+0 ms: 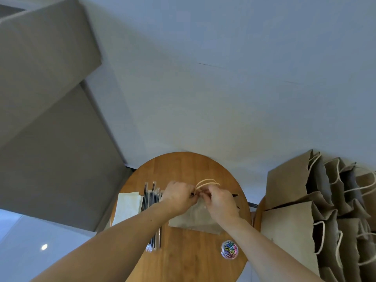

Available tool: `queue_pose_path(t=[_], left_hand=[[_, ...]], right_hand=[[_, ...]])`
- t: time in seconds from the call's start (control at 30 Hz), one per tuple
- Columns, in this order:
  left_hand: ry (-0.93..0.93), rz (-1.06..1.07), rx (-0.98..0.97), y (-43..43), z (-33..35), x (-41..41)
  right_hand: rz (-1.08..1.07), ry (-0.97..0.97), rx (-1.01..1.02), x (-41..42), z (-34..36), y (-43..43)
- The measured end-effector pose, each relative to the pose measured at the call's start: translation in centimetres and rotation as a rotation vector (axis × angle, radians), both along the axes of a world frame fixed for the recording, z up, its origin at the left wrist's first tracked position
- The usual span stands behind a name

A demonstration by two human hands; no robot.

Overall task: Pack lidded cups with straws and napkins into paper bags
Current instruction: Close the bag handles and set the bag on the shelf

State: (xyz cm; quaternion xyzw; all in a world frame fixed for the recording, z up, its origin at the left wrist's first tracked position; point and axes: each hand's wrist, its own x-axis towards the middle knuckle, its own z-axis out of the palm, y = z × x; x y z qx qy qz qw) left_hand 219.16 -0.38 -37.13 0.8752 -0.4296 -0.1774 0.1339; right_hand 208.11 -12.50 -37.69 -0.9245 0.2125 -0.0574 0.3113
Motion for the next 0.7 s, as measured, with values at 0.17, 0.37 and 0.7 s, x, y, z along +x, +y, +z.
queue_pose_path(t=[0.17,0.37,0.7], left_hand=[[0.032,-0.004,-0.036,-0.07,0.28,0.02],[0.078,-0.002,-0.039,-0.22,0.34,-0.14],[0.091,0.038,-0.024,-0.08,-0.12,-0.48]], right_hand=[[0.089,0.008,-0.082,-0.04,-0.26,-0.55],[0.114,0.122,-0.158,-0.34,-0.91,-0.94],[0.151,0.18,-0.279,0.57,-0.54,-0.88]])
